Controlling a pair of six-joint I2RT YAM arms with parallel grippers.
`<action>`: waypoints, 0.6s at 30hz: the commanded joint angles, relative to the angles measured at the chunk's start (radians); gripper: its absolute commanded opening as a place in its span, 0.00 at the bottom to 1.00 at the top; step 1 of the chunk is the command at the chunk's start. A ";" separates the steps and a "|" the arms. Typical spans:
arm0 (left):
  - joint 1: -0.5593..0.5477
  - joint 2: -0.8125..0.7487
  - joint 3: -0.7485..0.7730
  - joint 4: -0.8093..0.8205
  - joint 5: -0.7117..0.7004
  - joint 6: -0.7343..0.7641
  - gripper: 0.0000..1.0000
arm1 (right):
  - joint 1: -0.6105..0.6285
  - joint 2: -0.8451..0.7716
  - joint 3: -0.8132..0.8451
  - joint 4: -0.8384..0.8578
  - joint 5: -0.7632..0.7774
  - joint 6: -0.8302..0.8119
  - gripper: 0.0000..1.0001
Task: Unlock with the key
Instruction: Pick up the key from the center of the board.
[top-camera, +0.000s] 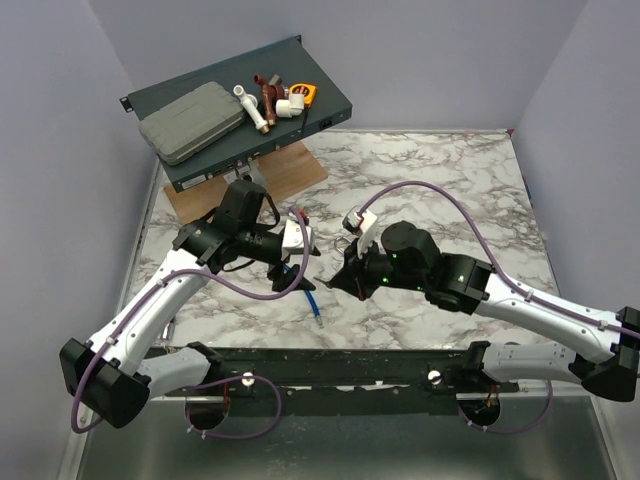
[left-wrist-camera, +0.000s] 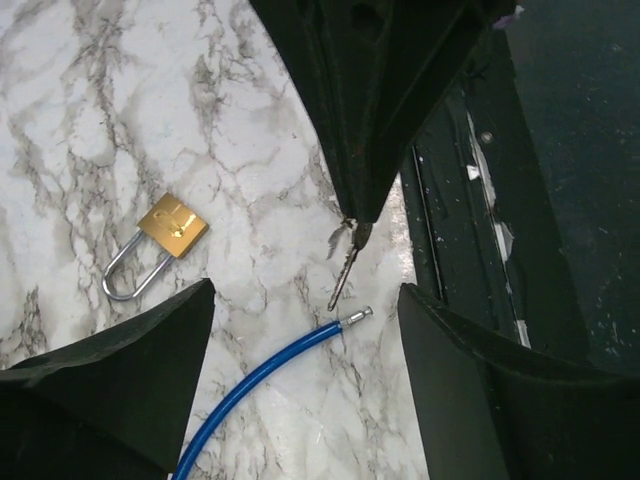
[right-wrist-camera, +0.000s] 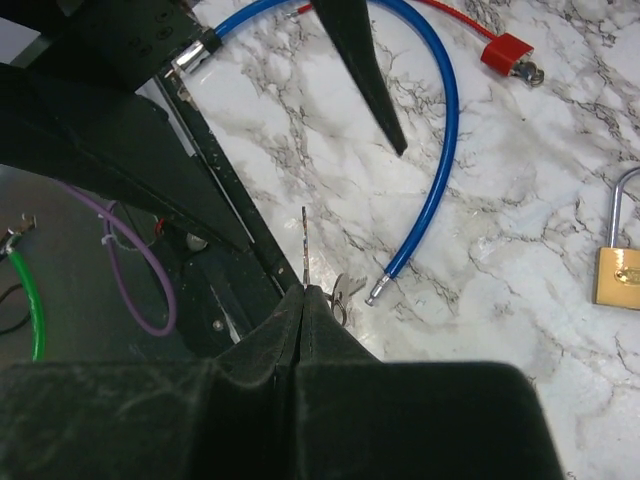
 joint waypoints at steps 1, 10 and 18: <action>-0.034 0.019 0.040 -0.147 0.067 0.172 0.68 | 0.006 0.005 0.049 -0.009 -0.031 -0.048 0.01; -0.054 0.016 0.046 -0.155 0.017 0.180 0.31 | 0.005 -0.008 0.057 -0.011 -0.035 -0.061 0.01; -0.077 0.029 0.078 -0.149 0.000 0.144 0.05 | 0.006 -0.009 0.052 0.014 -0.065 -0.065 0.01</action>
